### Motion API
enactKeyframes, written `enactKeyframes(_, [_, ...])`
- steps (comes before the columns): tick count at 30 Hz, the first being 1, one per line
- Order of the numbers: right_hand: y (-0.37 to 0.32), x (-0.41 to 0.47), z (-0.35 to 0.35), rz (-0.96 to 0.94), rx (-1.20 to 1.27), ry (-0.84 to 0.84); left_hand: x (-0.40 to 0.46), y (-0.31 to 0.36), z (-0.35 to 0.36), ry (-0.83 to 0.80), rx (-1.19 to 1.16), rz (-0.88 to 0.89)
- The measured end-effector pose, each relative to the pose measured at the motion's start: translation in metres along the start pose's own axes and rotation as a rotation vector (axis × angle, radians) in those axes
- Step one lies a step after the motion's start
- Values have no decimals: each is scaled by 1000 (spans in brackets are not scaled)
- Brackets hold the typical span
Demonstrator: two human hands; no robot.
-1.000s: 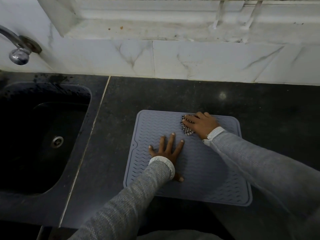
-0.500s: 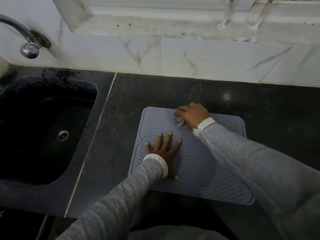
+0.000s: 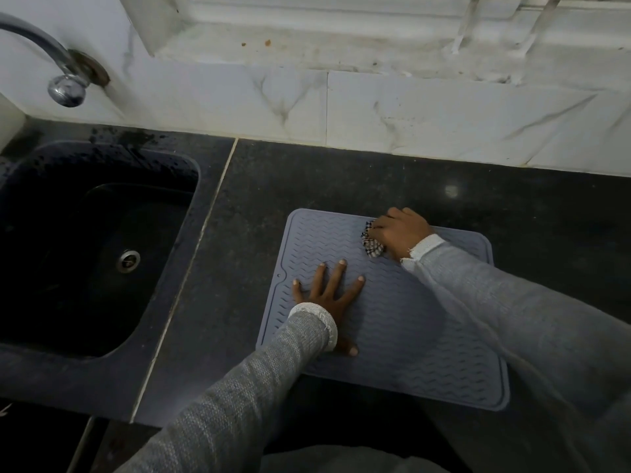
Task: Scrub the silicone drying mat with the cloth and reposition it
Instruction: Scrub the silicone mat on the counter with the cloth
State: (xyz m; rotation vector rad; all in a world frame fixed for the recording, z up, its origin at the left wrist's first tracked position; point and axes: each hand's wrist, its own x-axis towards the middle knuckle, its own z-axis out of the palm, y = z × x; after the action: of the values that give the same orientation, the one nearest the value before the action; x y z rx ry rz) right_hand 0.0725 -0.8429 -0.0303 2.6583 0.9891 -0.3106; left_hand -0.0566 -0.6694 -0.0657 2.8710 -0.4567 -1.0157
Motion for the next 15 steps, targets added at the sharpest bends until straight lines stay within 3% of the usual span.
enactKeyframes(4, [-28, 25, -18, -21, 111, 120, 0, 1, -1, -8, 2, 5])
enactKeyframes(8, [-48, 32, -14, -48, 80, 25, 0, 1, -1, -18, 17, 1])
enactKeyframes(15, [-9, 5, -1, -51, -23, -20, 1, 0, 0, -7, -5, 9])
